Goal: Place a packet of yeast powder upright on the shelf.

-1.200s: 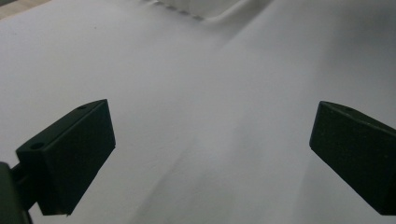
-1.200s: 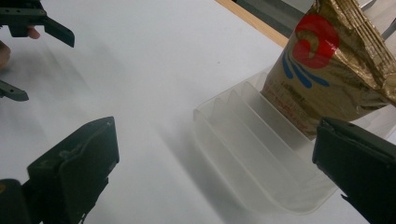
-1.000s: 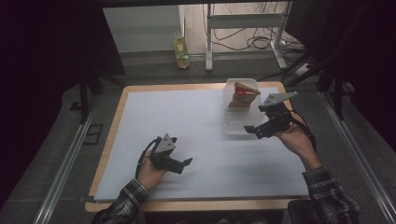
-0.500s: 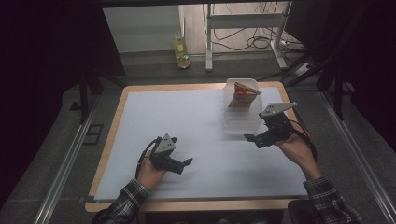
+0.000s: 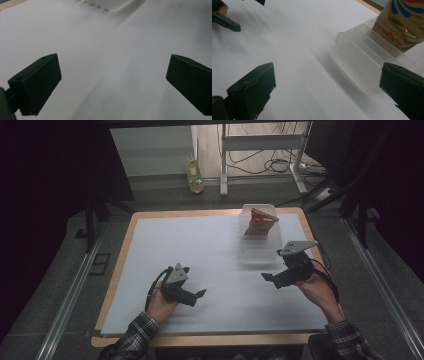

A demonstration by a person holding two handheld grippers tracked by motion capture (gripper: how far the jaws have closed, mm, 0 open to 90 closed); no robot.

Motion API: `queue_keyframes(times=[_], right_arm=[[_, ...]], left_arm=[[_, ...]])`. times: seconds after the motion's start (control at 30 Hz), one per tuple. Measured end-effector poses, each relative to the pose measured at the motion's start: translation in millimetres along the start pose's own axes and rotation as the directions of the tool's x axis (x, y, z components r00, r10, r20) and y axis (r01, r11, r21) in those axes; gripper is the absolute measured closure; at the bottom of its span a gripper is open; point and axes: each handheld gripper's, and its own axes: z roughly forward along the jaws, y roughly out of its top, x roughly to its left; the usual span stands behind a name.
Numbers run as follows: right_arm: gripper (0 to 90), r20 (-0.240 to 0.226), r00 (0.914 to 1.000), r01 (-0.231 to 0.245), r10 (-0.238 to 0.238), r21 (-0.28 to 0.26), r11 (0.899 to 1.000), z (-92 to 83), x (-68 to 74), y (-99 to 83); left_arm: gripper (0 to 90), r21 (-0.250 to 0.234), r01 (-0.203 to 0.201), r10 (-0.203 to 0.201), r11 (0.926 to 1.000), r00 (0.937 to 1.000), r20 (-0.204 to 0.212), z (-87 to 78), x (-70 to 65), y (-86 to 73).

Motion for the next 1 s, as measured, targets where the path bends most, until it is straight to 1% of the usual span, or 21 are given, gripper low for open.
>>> queue_keyframes(times=[0.2,0.47,0.73,0.87,1.0], right_arm=[[0.2,-0.003,1.0,0.001,-0.001,-0.004,1.0,-2.1,5.1,-8.1],[0.0,-0.021,0.9991,-0.038,0.038,-0.031,0.999,-5.4,12.0,-17.8],[0.0,-0.026,0.9989,-0.039,0.038,-0.034,0.999,-4.3,19.1,-27.4],[0.0,-0.027,0.9991,-0.033,0.032,-0.019,0.999,-2.7,21.9,-32.9],[0.0,-0.035,0.9986,-0.04,0.039,-0.026,0.999,-1.3,23.5,-39.1]], left_arm=[[0.0,0.0,0.001,-0.001,1.0,1.0,-0.005,0.2,-0.1,0.0],[0.0,0.002,0.002,-0.002,1.0,1.0,-0.005,0.4,-0.2,-0.1],[0.0,0.006,0.0,0.0,1.0,1.0,-0.003,0.9,-0.5,-0.2],[0.0,0.007,-0.001,0.001,1.0,1.0,-0.001,0.9,-0.4,-0.3],[0.0,0.008,-0.002,0.002,1.0,1.0,-0.001,1.0,-0.6,-0.3]])
